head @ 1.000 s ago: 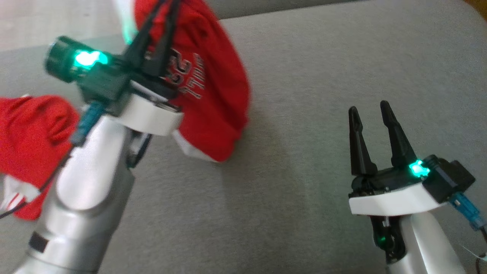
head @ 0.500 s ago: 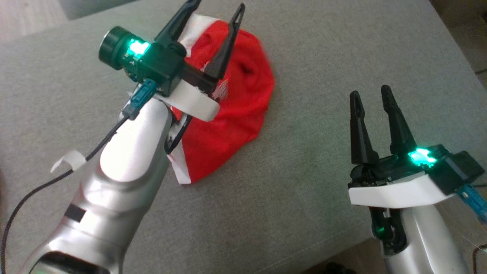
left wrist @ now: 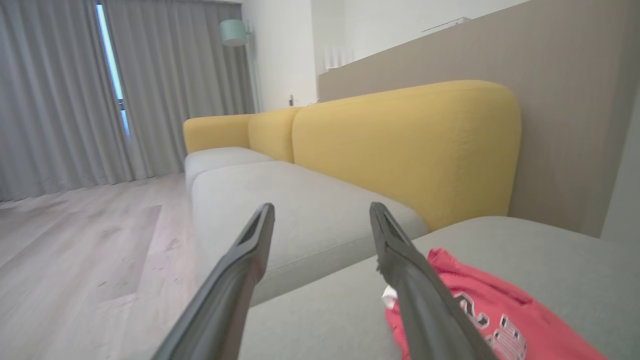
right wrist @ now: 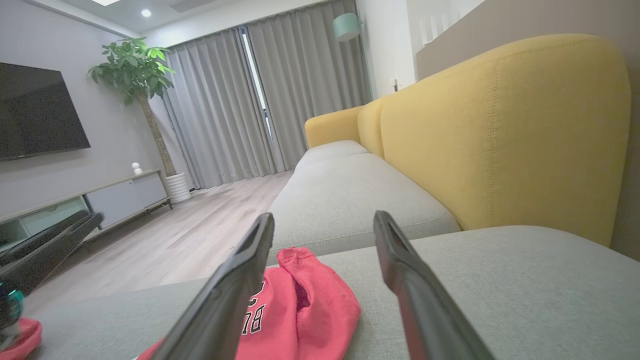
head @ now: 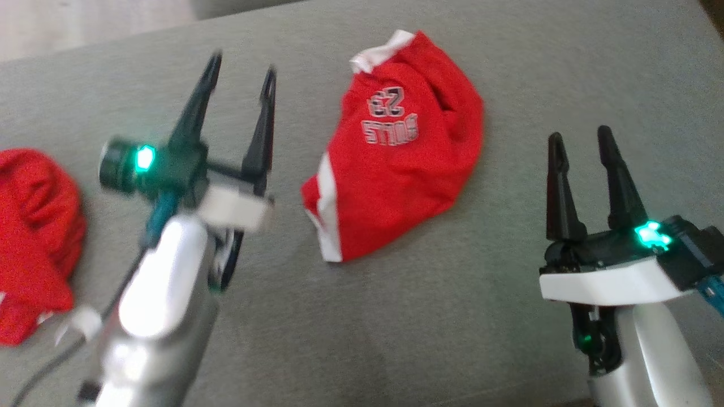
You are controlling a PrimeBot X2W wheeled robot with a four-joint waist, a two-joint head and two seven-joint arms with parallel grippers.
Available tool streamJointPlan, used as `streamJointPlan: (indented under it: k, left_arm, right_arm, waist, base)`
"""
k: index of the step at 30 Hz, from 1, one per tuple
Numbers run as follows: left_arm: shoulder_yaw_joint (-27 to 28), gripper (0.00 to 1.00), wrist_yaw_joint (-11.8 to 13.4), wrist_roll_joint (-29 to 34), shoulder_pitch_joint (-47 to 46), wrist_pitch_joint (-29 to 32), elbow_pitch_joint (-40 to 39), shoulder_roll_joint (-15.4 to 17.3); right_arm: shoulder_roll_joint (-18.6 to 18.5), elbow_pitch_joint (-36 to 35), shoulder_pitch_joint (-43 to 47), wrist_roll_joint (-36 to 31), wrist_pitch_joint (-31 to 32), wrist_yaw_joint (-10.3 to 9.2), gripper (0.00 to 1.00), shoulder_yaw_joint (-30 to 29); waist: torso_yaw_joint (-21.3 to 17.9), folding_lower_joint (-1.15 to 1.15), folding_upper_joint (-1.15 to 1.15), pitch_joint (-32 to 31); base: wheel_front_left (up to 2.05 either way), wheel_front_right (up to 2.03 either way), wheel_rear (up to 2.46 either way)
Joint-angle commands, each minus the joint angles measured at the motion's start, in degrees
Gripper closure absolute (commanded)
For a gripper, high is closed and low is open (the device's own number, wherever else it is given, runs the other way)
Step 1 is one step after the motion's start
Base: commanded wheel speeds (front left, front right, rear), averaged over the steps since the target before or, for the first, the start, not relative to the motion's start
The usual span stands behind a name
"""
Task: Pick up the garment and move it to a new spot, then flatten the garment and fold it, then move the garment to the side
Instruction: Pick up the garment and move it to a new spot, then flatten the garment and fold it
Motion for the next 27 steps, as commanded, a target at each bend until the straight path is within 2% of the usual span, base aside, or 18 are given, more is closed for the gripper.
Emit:
streamJointPlan:
  k: [1,7,13,22,27]
  left_arm:
    - [2.23,0.00,0.65,0.16,1.25,-0.41,-3.31,1.36]
    - [4.47,0.00,2.45,0.31,14.53,-0.42,-8.84,0.58]
    - [6.27,0.00,3.10,1.23,24.41,-0.43,-12.18,-1.72]
    - [7.76,0.00,1.36,2.40,26.26,-0.43,-13.56,-4.03]
    - [8.07,0.00,0.49,3.17,26.05,-0.43,-13.56,-4.77]
  right_arm:
    - [-0.27,-1.32,0.59,-0.68,-0.52,-0.04,0.00,0.83]
    - [-0.27,0.18,3.68,-3.14,-0.52,-0.04,0.00,-0.65]
    - [-0.27,1.91,5.82,-3.59,-0.52,-0.04,0.00,-0.11]
    - [-0.27,2.84,5.54,-5.78,-0.52,-0.04,0.00,2.05]
    - [-0.27,7.17,2.69,-8.42,-0.52,-0.04,0.00,7.61]
  waist:
    - [4.24,0.00,0.00,-2.61]
    - [9.28,0.00,0.00,-5.89]
    - [10.71,0.00,0.00,-8.02]
    - [12.80,0.00,0.00,-9.02]
    - [14.74,0.00,0.00,-8.35]
  base:
    - [0.00,0.00,0.00]
    - [0.00,0.00,0.00]
    - [0.00,0.00,0.00]
    - [0.00,0.00,0.00]
    - [0.00,0.00,0.00]
